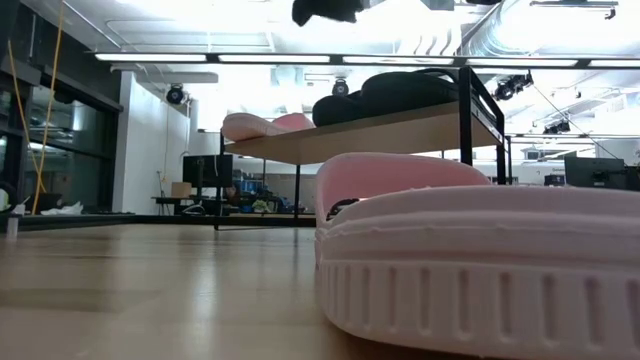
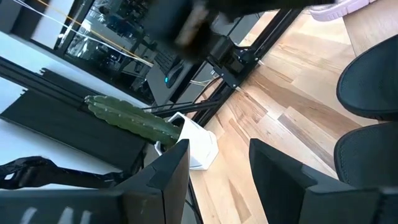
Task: Pick and place slides into the shelf
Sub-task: Put the pink slide on the shelf
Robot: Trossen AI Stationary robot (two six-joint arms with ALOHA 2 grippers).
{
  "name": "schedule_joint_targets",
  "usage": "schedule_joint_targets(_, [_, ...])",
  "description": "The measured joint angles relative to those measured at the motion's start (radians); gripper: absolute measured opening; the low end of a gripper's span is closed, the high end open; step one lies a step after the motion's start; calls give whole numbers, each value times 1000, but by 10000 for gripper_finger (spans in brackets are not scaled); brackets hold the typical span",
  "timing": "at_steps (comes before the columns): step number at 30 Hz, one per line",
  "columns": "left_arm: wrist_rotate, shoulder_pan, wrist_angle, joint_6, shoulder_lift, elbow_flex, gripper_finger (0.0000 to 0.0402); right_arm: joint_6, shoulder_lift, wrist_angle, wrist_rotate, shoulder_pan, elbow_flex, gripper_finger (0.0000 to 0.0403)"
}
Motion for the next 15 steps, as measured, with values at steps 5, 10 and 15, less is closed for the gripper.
schedule_joint_targets(5, [38,-62,-96,-1,0,66,134,-2,0,-11,0,0,0,158])
schedule_joint_targets(10, [40,-152,-155,-29,0,86,124,-2,0,-47,0,0,0,158])
schedule_joint_targets(15, [-17,-253,-210,-60,0,86,122,-2,0,-67,-1,0,0,158])
